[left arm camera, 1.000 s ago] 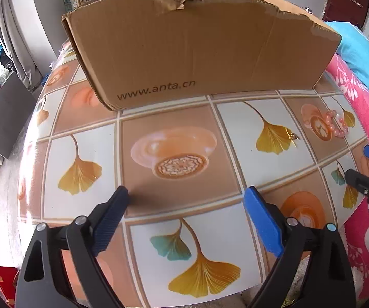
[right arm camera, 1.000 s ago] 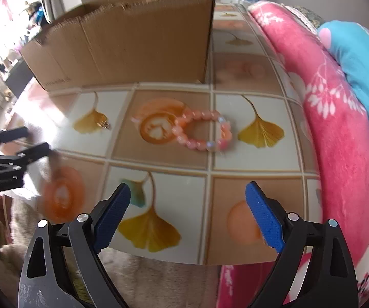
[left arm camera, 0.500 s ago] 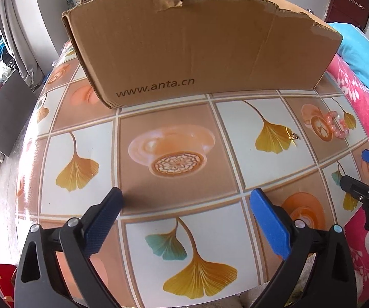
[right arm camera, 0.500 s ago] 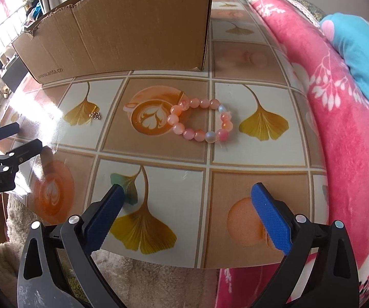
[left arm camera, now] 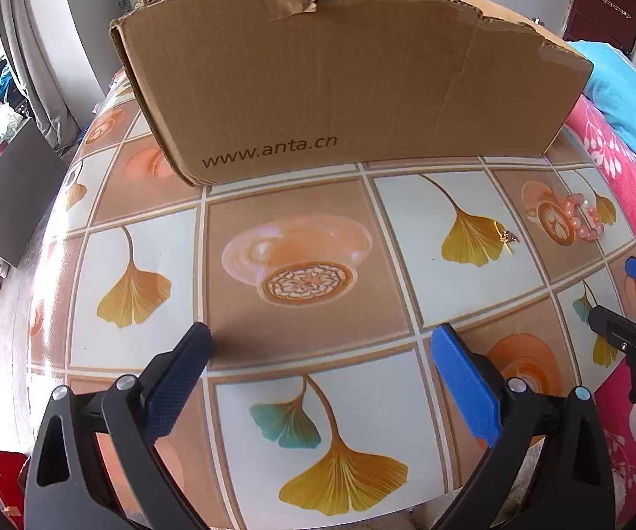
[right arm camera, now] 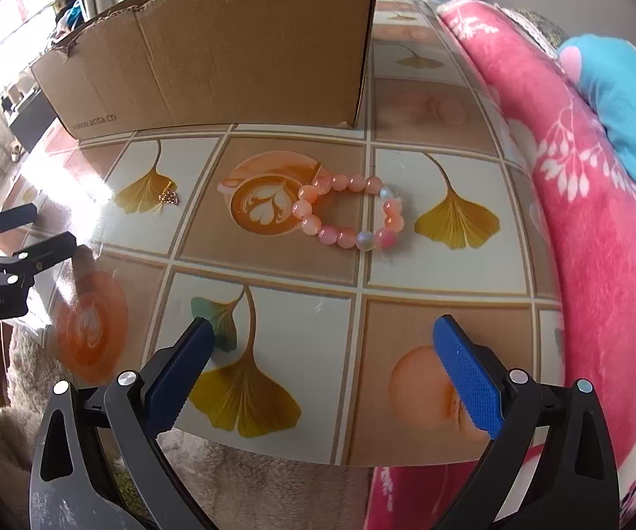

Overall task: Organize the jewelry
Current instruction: 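Move the open right gripper toward the pink bead bracelet, then lower the right gripper onto the pink bead bracelet and close it, then lift the pink bracelet and carry it over the box with the right gripper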

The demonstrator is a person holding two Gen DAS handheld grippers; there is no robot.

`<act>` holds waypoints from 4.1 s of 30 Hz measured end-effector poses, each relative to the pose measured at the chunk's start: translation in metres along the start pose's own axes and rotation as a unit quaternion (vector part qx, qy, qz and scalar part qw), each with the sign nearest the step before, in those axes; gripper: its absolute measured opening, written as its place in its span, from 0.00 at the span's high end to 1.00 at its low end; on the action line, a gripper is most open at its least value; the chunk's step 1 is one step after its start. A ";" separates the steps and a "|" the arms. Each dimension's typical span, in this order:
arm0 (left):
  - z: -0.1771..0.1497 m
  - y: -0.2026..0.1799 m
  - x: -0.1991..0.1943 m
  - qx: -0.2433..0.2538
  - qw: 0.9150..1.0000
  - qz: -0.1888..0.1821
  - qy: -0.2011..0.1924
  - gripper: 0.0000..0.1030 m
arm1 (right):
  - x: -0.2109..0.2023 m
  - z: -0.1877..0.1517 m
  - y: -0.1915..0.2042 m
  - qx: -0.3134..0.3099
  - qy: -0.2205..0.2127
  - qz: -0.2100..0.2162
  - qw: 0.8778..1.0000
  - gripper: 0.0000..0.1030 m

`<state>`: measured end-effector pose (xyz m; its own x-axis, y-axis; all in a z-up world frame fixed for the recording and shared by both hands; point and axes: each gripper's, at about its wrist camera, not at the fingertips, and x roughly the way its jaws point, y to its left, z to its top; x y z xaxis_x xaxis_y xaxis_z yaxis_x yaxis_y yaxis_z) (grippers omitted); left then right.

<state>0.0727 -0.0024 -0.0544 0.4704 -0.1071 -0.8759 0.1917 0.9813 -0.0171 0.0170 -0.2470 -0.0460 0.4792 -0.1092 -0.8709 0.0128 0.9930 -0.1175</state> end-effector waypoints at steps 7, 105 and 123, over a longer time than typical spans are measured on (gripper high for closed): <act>-0.001 -0.001 -0.001 -0.003 1.000 0.002 -0.004 0.05 | -0.021 0.014 -0.002 -0.010 -0.072 -0.009 0.997 0.08; 0.041 -0.053 -0.130 0.141 0.954 -0.102 -0.245 0.97 | -0.114 0.046 -0.052 0.026 -0.264 0.151 0.952 0.93; 0.159 -0.017 -0.089 0.097 0.962 -0.183 -0.176 0.97 | -0.092 0.171 -0.015 -0.057 -0.269 0.212 0.938 0.93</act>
<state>0.1648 -0.0355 0.1008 0.5964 -0.5204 -0.6111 0.5413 0.8229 -0.1726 0.1227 -0.2446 0.1173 0.7941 0.3636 -0.4871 -0.3583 0.9273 0.1080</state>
